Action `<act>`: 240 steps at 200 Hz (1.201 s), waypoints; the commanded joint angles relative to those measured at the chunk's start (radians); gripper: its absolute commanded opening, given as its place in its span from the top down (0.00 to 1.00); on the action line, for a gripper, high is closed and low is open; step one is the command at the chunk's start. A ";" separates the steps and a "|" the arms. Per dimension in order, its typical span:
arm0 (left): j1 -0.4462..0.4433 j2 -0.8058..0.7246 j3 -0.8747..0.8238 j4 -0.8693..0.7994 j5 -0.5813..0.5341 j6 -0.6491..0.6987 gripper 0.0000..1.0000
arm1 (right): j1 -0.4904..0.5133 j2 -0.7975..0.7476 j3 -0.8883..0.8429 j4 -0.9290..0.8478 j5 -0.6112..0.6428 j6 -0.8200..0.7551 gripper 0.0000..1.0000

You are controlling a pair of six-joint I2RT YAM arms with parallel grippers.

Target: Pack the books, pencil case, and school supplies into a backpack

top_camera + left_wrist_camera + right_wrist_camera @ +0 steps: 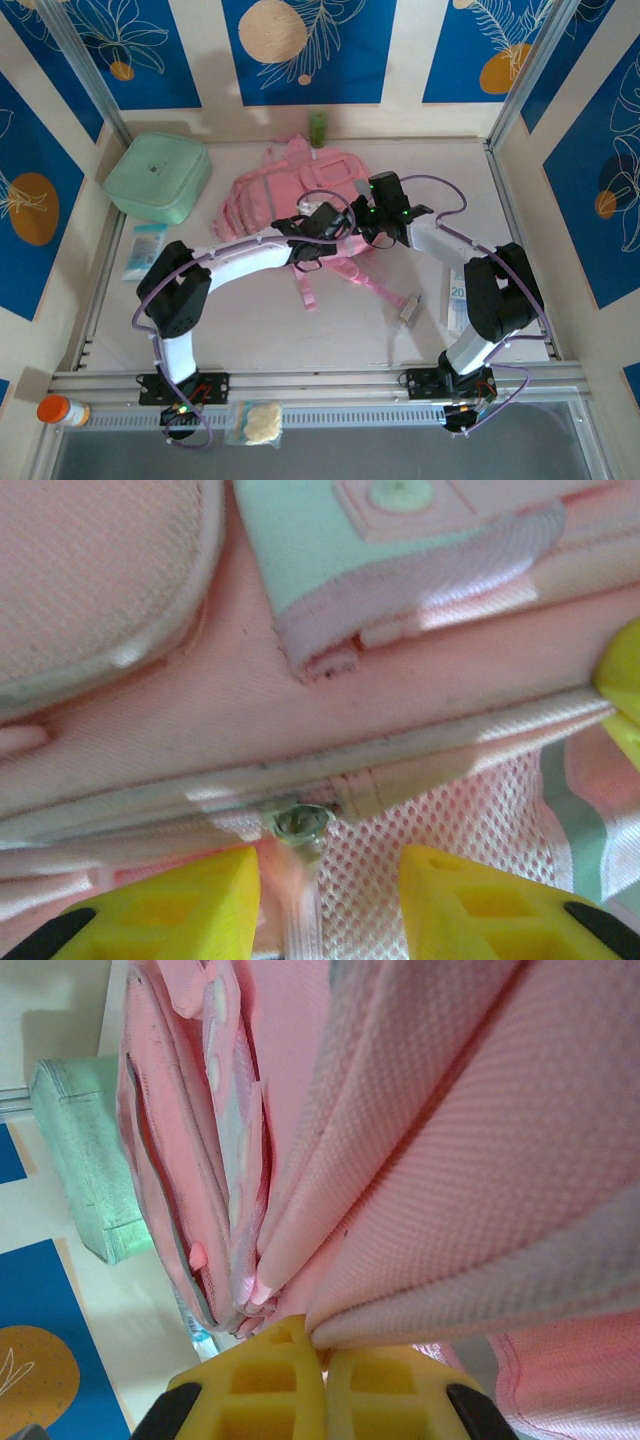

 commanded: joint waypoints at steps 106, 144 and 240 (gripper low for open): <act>0.051 0.081 0.082 0.057 0.014 0.052 0.72 | 0.011 -0.045 0.014 0.033 -0.030 0.006 1.00; 0.051 0.064 0.074 0.069 -0.021 0.062 0.82 | 0.014 -0.053 0.013 0.022 -0.017 -0.005 1.00; 0.095 -0.155 -0.046 -0.119 0.016 0.233 1.00 | -0.084 -0.074 0.013 -0.048 -0.109 -0.104 1.00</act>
